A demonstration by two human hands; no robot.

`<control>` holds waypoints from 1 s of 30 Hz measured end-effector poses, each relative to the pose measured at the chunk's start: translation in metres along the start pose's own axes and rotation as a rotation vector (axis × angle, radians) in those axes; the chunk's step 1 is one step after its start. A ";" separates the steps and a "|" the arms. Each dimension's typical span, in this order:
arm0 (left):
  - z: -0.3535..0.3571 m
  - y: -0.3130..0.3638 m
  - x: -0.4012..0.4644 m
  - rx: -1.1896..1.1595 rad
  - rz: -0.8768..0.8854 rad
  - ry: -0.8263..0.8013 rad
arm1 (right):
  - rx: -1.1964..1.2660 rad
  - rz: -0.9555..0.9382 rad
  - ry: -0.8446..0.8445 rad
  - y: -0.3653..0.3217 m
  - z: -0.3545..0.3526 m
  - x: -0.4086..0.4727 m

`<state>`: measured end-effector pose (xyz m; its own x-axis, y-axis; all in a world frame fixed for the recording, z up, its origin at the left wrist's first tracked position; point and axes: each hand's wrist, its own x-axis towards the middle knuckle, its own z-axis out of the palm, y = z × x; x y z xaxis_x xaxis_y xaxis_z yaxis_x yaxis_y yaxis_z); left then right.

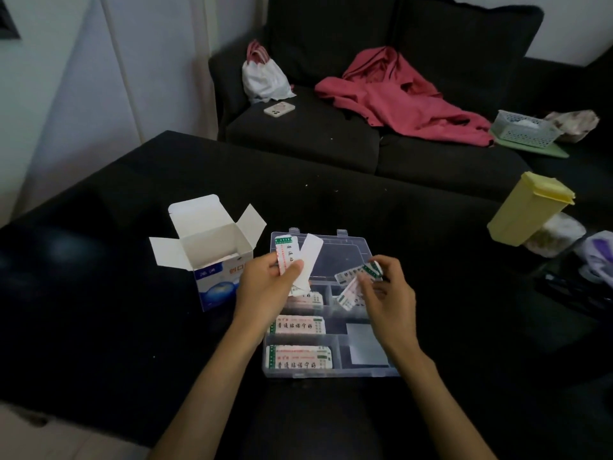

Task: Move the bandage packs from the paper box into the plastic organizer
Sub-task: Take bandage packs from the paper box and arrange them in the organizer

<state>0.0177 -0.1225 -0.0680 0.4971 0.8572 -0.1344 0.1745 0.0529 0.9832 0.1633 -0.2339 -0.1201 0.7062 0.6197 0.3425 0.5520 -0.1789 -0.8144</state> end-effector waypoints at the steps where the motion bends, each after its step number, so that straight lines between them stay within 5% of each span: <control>1: 0.000 0.000 0.000 -0.002 0.002 0.004 | -0.005 -0.029 0.000 0.000 0.000 -0.004; 13: 0.001 0.000 0.000 0.018 0.000 0.009 | -0.091 -0.177 -0.013 -0.002 -0.019 0.022; 21: 0.001 0.000 0.002 0.008 -0.012 0.012 | -0.041 -0.074 -0.207 0.006 -0.042 0.012; 30: 0.001 0.001 0.002 0.018 -0.010 0.005 | -0.372 -0.081 -0.597 0.002 -0.060 0.033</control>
<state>0.0199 -0.1216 -0.0675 0.4910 0.8593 -0.1434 0.1948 0.0521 0.9795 0.2143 -0.2597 -0.0821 0.3515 0.9362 -0.0064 0.7826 -0.2975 -0.5468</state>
